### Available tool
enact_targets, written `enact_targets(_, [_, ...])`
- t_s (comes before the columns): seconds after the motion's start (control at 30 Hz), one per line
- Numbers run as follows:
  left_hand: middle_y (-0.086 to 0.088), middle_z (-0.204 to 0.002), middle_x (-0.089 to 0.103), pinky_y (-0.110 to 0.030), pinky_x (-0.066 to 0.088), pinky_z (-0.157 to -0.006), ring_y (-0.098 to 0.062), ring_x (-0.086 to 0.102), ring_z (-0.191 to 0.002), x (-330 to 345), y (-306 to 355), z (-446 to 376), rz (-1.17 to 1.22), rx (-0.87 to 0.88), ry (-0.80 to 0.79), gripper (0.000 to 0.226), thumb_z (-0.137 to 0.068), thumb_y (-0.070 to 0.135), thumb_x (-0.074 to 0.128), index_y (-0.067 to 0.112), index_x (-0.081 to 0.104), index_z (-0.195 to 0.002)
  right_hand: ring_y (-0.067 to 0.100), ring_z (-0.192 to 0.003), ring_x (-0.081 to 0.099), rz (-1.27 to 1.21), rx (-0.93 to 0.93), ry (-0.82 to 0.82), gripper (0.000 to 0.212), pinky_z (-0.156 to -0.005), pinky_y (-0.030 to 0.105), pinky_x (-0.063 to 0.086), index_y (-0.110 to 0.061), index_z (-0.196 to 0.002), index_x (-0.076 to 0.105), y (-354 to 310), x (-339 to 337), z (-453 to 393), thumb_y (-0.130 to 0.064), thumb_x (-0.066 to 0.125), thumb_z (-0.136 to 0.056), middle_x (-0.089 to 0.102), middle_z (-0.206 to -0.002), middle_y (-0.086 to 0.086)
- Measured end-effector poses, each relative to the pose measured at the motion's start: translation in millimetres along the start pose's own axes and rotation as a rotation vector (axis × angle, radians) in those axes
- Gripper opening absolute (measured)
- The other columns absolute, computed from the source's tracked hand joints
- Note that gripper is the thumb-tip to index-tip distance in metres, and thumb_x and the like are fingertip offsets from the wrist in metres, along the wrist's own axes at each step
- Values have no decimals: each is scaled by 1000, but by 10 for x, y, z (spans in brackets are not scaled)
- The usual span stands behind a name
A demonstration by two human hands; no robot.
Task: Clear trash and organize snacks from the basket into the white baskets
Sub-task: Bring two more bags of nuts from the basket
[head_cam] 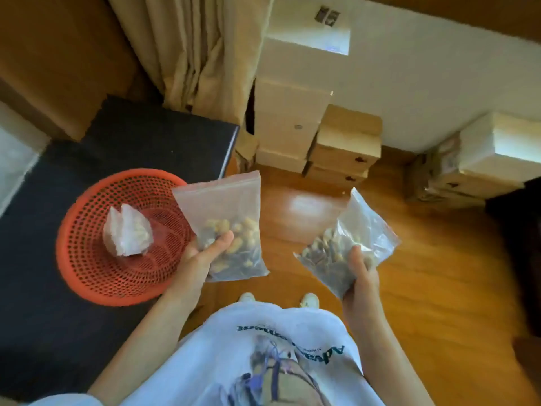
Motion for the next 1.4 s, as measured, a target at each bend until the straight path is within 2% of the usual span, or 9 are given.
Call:
enact_targets(0.13, [16,-86,75,-12,53,-67,-2,70,-82,830,52,18,-149,-2,-262,28,-65,37,67,30,67,-92,27,-78,68,-17,-67,239,30,-69,39,57,-10,-84,65,-102,-733,366,-37,65,-69,68,-87,13])
enact_targets(0.37, [10,-85,75,-16,53,-70,-9,71,-82,2427,-415,599,-418,-26,-672,15,-71,34,73,33,71,-86,16,-79,71,-129,-152,552,56,-59,23,55,-12,-96,70,-142,-2147,1262,-40,78,-48,75,-82,-3])
enact_targets(0.53, [7,-79,74,-15,50,-63,-8,70,-73,3449,-1157,1457,-564,-75,-908,39,-62,50,69,25,67,-92,13,-74,71,-252,-185,758,22,-61,23,58,-21,-72,75,38,-3300,2043,-33,75,-53,74,-74,-6])
enact_targets(0.67, [7,-75,74,-14,50,-61,-8,70,-69,4176,-1660,2103,-661,-85,-1042,38,-59,55,66,27,67,-85,9,-73,70,-325,-193,910,17,-64,23,57,-19,-69,73,214,-4107,2587,-30,74,-56,74,-70,-8])
enact_targets(0.83, [5,-76,75,-11,49,-58,-9,71,-69,4857,-2071,2683,-752,-84,-1180,34,-63,55,66,27,68,-83,14,-85,70,-410,-217,1047,41,-74,28,57,-18,-86,71,341,-4784,3050,-39,76,-51,75,-81,-7])
enact_targets(1.03, [2,-71,74,-12,49,-55,-11,71,-63,5568,-2521,3068,-872,-137,-1302,20,-74,44,63,24,68,-75,19,-95,68,-527,-249,1188,53,-84,34,54,-17,-97,68,450,-5351,3322,-40,77,-50,73,-95,0])
enact_targets(1.2, [1,-65,73,-13,49,-51,-12,70,-57,6304,-2917,3385,-911,-182,-1411,17,-75,40,68,23,68,-71,11,-91,70,-545,-281,1286,52,-70,18,55,-18,-98,68,341,-5951,3406,-40,76,-51,75,-89,-6])
enact_targets(1.3, [4,-59,70,-13,48,-49,-10,68,-53,6856,-3108,3584,-924,-178,-1453,15,-76,37,68,25,67,-66,6,-93,68,-545,-320,1348,55,-70,15,53,-19,-106,66,100,-6405,3434,-37,76,-55,74,-95,-8])
enact_targets(1.4, [10,-51,64,-12,45,-46,-5,63,-46,7410,-3215,3802,-921,-175,-1508,21,-79,32,64,28,65,-58,4,-93,68,-562,-355,1392,47,-70,13,52,-27,-100,66,-173,-6828,3467,-37,76,-55,74,-95,-12])
Point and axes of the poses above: each hand's wrist, its own z-axis away from the middle knuckle, its own x-axis out of the palm, y = z × x, the point moved 5 cm from there along -z, towards the middle knuckle
